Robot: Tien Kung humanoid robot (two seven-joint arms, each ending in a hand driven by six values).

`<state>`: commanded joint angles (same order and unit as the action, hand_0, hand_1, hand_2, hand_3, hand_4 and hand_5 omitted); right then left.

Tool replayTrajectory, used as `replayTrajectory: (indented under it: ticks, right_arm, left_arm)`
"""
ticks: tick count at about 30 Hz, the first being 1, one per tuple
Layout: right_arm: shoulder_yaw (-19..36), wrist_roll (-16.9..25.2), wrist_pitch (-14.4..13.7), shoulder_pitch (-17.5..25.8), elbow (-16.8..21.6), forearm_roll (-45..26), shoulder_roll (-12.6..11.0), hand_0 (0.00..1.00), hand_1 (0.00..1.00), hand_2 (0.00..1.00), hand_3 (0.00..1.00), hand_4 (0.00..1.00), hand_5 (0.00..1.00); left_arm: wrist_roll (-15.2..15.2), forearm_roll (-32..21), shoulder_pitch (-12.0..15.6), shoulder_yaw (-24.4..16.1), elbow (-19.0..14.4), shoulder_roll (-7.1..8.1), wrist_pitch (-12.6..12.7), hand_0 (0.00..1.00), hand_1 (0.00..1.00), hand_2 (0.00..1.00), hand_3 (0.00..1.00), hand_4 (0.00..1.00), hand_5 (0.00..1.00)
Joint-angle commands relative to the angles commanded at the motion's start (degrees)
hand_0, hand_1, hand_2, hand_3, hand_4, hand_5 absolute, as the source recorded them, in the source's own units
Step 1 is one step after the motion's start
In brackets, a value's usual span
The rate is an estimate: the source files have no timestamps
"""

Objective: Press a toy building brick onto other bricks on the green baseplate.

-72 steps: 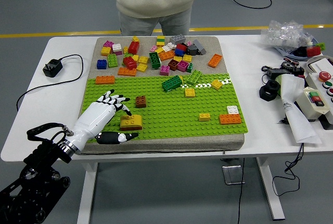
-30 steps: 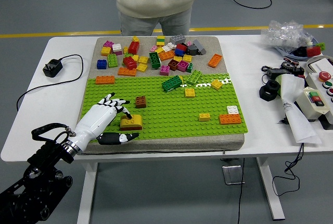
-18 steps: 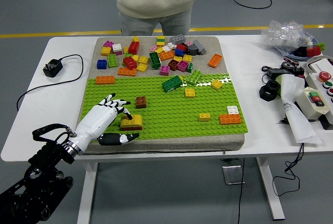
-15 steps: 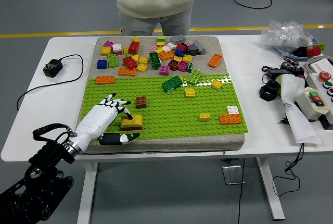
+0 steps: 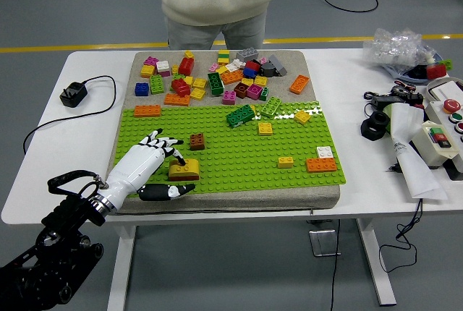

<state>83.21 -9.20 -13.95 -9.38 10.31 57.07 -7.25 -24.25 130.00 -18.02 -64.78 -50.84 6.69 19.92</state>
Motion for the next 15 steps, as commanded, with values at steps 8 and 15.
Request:
replayTrajectory:
  ticks: [8, 15]
  right_arm:
    - [0.0, 0.0, 0.0, 0.0, 0.0, 0.0, 0.0, 0.803, 0.732, 0.755, 0.741, 0.998, 0.669]
    - [0.0, 0.0, 0.0, 0.0, 0.0, 0.1, 0.0, 0.803, 0.729, 0.755, 0.742, 0.998, 0.669]
  left_arm:
    - [0.0, 0.0, 0.0, 0.0, -0.2, -0.01, -0.1, 0.998, 0.889, 0.87, 0.561, 0.903, 0.675]
    - [-0.1, 0.0, 0.1, -0.3, -0.4, 0.31, -0.3, 0.998, 0.89, 0.869, 0.559, 0.901, 0.671]
